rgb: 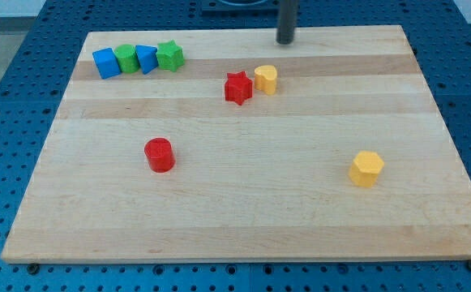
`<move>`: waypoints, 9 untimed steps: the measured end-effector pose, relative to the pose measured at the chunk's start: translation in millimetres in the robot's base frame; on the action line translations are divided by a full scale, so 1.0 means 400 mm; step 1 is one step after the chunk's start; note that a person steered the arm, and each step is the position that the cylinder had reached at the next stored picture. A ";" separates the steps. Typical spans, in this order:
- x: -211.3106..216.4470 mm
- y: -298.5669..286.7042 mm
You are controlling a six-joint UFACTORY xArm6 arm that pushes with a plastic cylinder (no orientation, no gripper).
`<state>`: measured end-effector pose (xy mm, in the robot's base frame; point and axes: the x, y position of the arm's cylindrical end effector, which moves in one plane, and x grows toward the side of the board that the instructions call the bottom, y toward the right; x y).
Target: Slide the yellow heart to the right of the red star
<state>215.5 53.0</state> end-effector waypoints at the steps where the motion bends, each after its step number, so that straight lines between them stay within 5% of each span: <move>1: 0.148 -0.099; 6: 0.264 -0.028; 9: 0.160 0.055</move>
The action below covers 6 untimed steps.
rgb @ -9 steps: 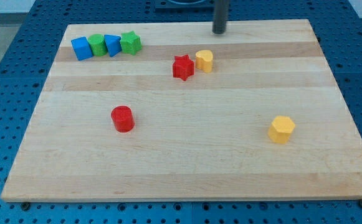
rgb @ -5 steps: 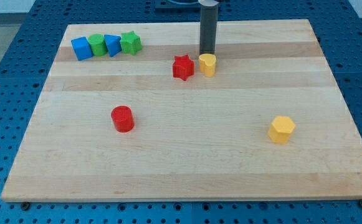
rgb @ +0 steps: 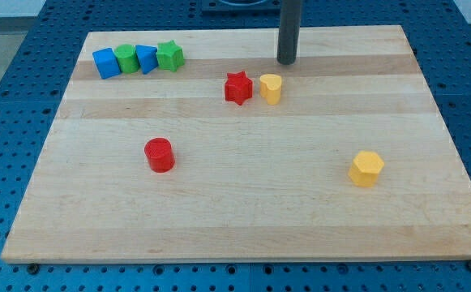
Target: Slide the yellow heart to the right of the red star
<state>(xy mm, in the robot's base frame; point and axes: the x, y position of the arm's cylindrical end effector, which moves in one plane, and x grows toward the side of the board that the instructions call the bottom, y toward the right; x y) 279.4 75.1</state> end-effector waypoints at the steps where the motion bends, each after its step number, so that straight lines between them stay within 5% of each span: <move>1: 0.031 -0.001; 6: 0.087 0.027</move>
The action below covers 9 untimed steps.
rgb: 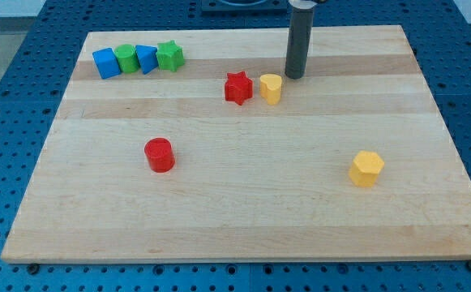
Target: Slide the yellow heart to the right of the red star
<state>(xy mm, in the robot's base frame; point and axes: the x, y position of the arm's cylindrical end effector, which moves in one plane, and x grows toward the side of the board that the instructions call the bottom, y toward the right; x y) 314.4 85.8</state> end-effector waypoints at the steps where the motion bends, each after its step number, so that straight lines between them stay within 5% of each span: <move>1: 0.005 0.029; 9: 0.047 -0.031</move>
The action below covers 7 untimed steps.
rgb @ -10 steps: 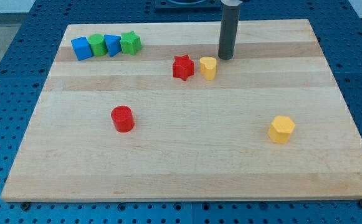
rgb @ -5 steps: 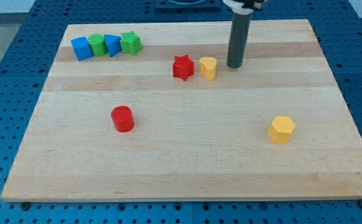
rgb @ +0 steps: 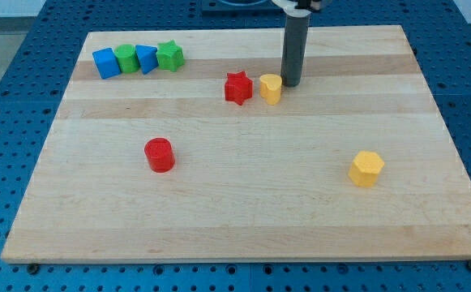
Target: Slide the yellow heart to the right of the red star
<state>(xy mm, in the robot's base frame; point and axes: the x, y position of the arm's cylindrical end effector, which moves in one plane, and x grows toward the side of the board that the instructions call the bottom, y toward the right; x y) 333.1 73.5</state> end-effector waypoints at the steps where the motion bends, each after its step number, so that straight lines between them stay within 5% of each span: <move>1: 0.000 0.000; 4: 0.021 -0.054; 6: 0.045 0.061; 7: 0.230 0.065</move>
